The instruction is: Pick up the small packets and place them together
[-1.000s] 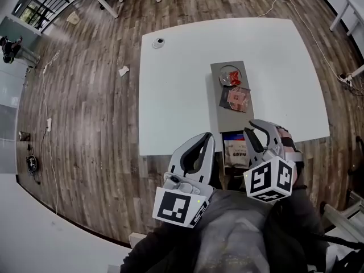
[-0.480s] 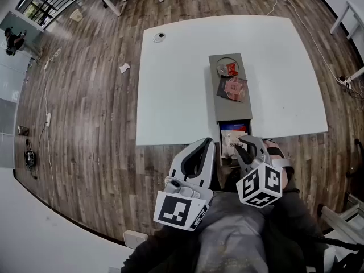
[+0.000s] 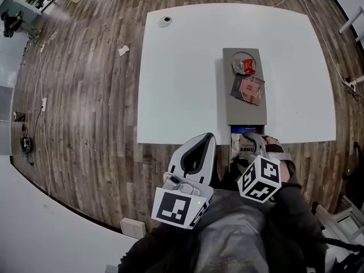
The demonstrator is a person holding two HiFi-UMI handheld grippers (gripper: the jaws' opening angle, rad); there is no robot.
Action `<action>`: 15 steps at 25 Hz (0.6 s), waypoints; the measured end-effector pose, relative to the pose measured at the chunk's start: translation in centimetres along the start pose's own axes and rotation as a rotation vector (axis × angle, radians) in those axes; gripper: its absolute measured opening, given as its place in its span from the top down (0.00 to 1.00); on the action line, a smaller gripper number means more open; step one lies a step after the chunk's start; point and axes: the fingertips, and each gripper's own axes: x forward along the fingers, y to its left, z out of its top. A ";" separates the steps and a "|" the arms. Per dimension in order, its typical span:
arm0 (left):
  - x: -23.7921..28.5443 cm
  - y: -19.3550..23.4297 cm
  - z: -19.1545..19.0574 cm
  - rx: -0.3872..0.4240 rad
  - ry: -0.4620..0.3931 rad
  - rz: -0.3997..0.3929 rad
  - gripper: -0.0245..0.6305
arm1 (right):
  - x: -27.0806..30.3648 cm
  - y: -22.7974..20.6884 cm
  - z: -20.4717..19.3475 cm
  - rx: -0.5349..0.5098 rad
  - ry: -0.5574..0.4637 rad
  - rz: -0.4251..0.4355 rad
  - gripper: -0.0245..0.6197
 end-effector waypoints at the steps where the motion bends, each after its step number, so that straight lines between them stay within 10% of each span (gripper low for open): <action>1: 0.4 0.4 -0.1 -0.006 0.004 0.000 0.96 | 0.2 -0.1 0.0 -0.002 0.010 0.008 0.45; 15: 3.5 0.4 -0.9 -0.022 0.042 -0.049 0.96 | 0.2 -1.9 -0.2 -0.003 0.032 -0.054 0.74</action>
